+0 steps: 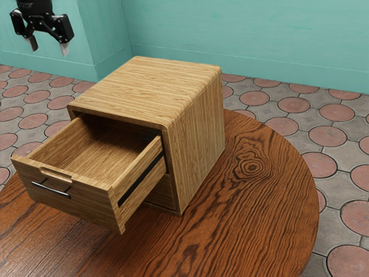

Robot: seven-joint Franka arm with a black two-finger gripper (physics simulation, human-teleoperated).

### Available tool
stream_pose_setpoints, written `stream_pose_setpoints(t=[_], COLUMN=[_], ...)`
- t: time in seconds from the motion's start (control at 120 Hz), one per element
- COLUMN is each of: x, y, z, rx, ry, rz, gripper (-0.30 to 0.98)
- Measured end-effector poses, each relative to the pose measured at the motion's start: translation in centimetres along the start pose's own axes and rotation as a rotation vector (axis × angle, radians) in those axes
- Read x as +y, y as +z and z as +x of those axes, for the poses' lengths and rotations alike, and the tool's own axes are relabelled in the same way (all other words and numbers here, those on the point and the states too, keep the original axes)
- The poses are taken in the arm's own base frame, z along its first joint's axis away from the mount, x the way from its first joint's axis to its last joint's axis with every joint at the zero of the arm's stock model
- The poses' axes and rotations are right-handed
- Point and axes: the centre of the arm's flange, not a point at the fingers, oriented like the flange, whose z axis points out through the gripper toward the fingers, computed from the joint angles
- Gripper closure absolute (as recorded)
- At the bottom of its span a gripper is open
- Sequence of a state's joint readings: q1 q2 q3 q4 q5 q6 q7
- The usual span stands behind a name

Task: Push the drawer handle with one arm to close the drawer

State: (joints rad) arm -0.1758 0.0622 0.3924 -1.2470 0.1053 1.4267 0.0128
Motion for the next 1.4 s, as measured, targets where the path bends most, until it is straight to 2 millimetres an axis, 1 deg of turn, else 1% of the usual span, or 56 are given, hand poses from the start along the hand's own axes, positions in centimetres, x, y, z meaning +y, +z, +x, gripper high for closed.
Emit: stream_pose_setpoints(t=[0.133, 0.15, 0.167, 0.183, 0.2, 0.225, 0.242, 0.258, 0.283, 0.317, 0.35, 0.408, 0.475, 0.533, 0.558, 0.6, 0.65, 0.667, 0.717, 0.75, 0.775, 0.825, 0.883, 0.942, 0.967, 1.025, 1.067, 1.1, 1.15, 1.233, 1.3, 1.333, 1.4], x=[-1.1, -1.2, -1.4, -1.7, -2.0, -2.5, -2.7, -2.9, -3.1, -2.6, -1.2, 1.5, 2.9, 4.6, 5.2, 5.7, 5.8, 5.6, 4.5, 4.6, 4.8, 5.8, 7.3, 8.4, 8.8, 10.0, 10.9, 11.4, 11.4, 10.8, 10.5, 10.5, 10.6], y=[0.1, 0.0, -0.6, -1.8, -3.8, -7.9, -10.1, -11.9, -14.0, -15.6, -16.1, -15.7, -15.1, -14.4, -13.8, -12.9, -10.0, -8.9, -4.4, -1.4, 0.8, 4.8, 9.5, 12.7, 13.4, 14.2, 14.6, 15.3, 16.6, 19.0, 19.8, 19.9, 19.9], z=[-0.1, -0.1, -0.4, -0.8, -1.5, -3.5, -4.8, -6.1, -7.6, -9.0, -9.5, -9.3, -9.2, -9.1, -9.1, -9.1, -10.6, -11.6, -16.9, -20.1, -22.1, -24.9, -27.2, -28.8, -29.2, -29.7, -29.6, -29.3, -28.9, -29.3, -29.3, -29.3, -29.2], rx=[-0.005, -0.004, 0.007, 0.029, 0.067, 0.144, 0.187, 0.223, 0.261, 0.286, 0.289, 0.267, 0.242, 0.217, 0.199, 0.168, 0.095, 0.076, 0.032, 0.015, 0.004, -0.017, -0.068, -0.100, -0.104, -0.097, -0.093, -0.103, -0.120, -0.146, -0.145, -0.139, -0.126], ry=[-0.018, -0.021, -0.023, -0.026, -0.028, -0.025, -0.021, -0.017, -0.010, 0.008, 0.040, 0.097, 0.127, 0.173, 0.191, 0.206, 0.236, 0.245, 0.255, 0.252, 0.247, 0.245, 0.242, 0.230, 0.224, 0.222, 0.226, 0.222, 0.199, 0.160, 0.139, 0.134, 0.128], rz=[0.002, 0.001, -0.001, -0.005, -0.011, -0.030, -0.043, -0.054, -0.067, -0.079, -0.092, -0.110, -0.119, -0.121, -0.121, -0.118, -0.134, -0.143, -0.165, -0.162, -0.154, -0.151, -0.170, -0.172, -0.171, -0.160, -0.148, -0.141, -0.136, -0.130, -0.128, -0.129, -0.129], gripper=[0.02, 0.02, 0.02, 0.02, 0.02, 0.02, 0.02, 0.02, 0.02, 0.02, 0.02, 0.02, 0.02, 0.02, 0.02, 0.02, 0.02, 0.02, 0.02, 0.02, 0.02, 0.02, 0.02, 0.02, 0.02, 0.02, 0.02, 0.02, 0.02, 0.02, 0.03, 0.07, 0.24])
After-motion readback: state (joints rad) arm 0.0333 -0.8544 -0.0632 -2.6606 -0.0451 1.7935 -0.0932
